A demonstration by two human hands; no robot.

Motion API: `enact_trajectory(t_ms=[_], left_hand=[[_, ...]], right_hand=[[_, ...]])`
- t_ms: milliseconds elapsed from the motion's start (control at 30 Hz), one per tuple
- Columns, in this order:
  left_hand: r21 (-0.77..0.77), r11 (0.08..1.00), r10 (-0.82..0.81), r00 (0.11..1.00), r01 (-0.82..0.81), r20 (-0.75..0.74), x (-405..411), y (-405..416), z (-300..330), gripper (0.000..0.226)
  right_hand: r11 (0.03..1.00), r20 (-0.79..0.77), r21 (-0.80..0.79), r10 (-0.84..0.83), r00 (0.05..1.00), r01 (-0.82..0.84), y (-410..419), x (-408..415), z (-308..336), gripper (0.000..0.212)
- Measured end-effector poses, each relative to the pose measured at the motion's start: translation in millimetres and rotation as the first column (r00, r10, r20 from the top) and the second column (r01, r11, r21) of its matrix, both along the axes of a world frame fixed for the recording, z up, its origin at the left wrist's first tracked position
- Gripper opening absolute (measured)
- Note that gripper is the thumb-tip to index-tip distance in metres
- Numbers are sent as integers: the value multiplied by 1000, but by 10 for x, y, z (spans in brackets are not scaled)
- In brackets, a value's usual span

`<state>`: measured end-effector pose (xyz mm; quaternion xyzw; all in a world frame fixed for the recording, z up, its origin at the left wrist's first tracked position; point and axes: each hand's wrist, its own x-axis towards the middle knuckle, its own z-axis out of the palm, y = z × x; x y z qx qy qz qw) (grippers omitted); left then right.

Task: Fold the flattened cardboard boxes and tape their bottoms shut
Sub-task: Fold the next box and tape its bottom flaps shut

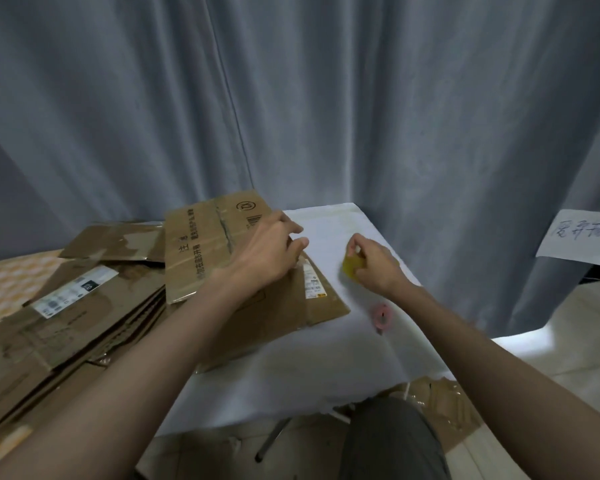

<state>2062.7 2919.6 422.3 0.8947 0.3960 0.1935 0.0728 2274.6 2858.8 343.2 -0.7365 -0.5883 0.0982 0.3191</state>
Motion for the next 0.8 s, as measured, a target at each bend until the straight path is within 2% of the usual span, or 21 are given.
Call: enact_trajectory(t_ms=[100, 233, 267, 333, 400, 467, 500, 567, 667, 733, 800], left_hand=[[8, 998, -56, 997, 56, -46, -89, 2, -69, 41], [-14, 996, -90, 996, 89, -30, -109, -9, -232, 47], [-25, 996, -90, 996, 89, -22, -114, -3, -251, 47], [-76, 992, -97, 995, 98, 22, -142, 12, -223, 45], [-175, 978, -85, 981, 117, 176, -192, 23, -145, 40], [-311, 935, -32, 917, 168, 399, -259, 33, -52, 35], [-339, 921, -5, 876, 192, 482, -297, 36, -25, 34], [-276, 944, -1, 836, 183, 549, -388, 17, 11, 32], [-119, 989, -15, 863, 87, 505, -603, -40, -17, 27], [-38, 999, 37, 887, -22, 460, -848, -73, -107, 25], [-21, 991, 125, 870, -131, 477, -1129, -76, -249, 26]], right_hand=[[1000, 114, -21, -19, 993, 21, 73, -8, -242, 41], [988, 55, -147, -35, 998, 42, 74, -7, -472, 35], [988, 55, -137, -58, 997, 65, 82, -15, -478, 31], [991, 54, -9, -133, 990, 134, 111, -82, -364, 22], [981, -123, 132, -127, 984, 143, 117, -266, -79, 14], [984, -337, 161, -17, 941, 75, 113, -522, 266, 14], [988, -387, 155, 37, 921, 26, 113, -662, 416, 17], [992, -401, 122, 86, 912, -40, 136, -880, 594, 22], [999, -382, 34, 30, 924, -18, 164, -970, 649, 20], [1000, -399, -13, -18, 917, 14, 124, -917, 620, 23], [999, -430, -17, -45, 902, 42, 83, -871, 552, 27]])
